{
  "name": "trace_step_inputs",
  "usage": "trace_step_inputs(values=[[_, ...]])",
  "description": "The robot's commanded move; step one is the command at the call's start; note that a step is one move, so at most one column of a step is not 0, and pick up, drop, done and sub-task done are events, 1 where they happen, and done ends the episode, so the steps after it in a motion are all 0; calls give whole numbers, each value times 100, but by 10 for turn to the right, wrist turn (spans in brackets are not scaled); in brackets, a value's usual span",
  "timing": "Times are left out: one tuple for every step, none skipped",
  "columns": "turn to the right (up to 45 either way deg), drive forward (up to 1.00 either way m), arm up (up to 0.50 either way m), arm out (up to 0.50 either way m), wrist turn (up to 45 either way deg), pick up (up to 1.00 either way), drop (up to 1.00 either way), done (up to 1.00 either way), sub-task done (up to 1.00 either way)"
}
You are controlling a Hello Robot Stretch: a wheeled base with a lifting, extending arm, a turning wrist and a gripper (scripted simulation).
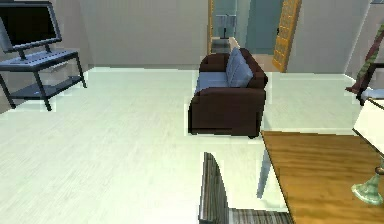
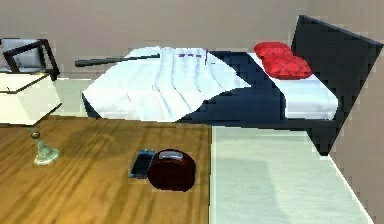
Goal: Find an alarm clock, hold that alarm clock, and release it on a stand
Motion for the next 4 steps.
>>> trace_step_inputs(values=[[0, 0, 0, 30, 0, 0, 0, 0, 0], [0, 0, 0, 0, 450, 0, 0, 0, 0], [0, 0, 0, 0, 450, 0, 0, 0, 0], [0, 0, 0, 0, 450, 0, 0, 0, 0]])
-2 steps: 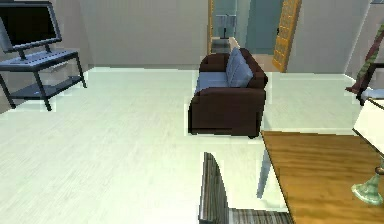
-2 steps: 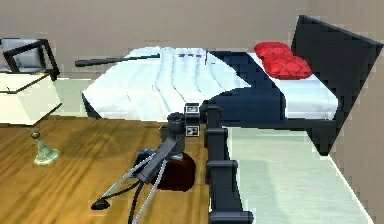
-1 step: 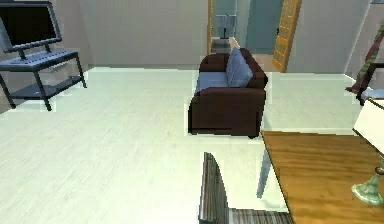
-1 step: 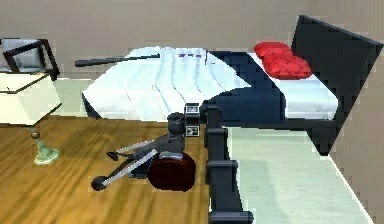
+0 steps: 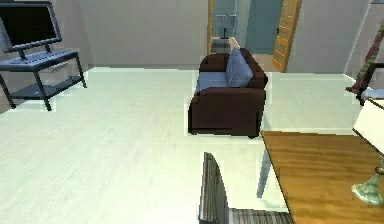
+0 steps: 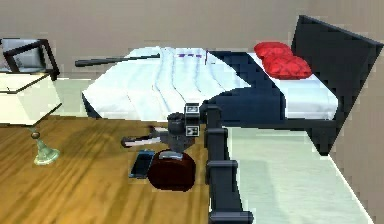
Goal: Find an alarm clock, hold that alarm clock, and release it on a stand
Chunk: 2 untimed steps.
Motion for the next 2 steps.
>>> trace_step_inputs(values=[[0, 0, 0, 0, 450, 0, 0, 0, 0], [0, 0, 0, 0, 120, 0, 0, 0, 0]])
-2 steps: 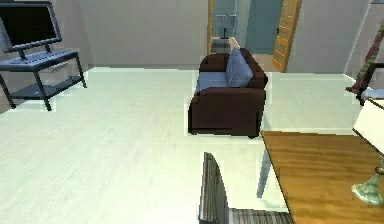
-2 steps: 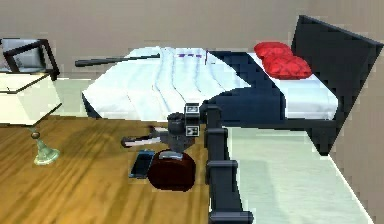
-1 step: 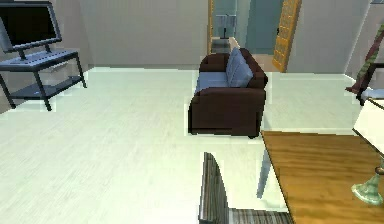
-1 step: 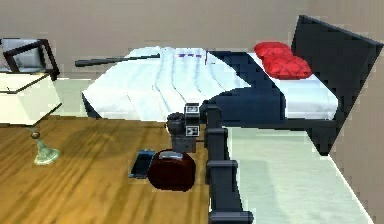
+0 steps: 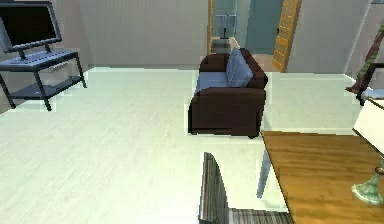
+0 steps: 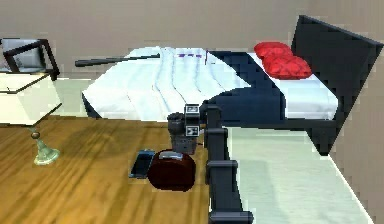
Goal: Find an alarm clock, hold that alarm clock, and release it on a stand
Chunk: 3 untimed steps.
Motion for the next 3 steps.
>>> trace_step_inputs(values=[[0, 0, -30, 0, 0, 0, 0, 0, 0], [0, 0, 0, 0, 0, 100, 0, 0, 0], [0, 0, 10, 0, 0, 0, 0, 0, 0]])
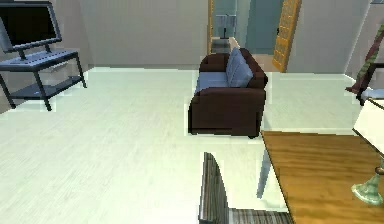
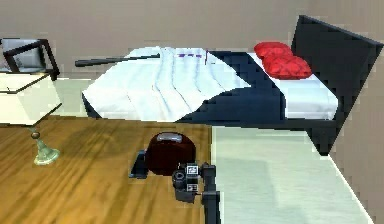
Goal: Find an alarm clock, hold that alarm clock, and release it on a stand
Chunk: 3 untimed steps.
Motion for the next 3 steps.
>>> trace_step_inputs(values=[[0, 0, 32, 0, 0, 0, 0, 0, 0], [0, 0, 0, 0, -450, 0, 0, 0, 0], [0, 0, 0, 0, -450, 0, 0, 0, 0]])
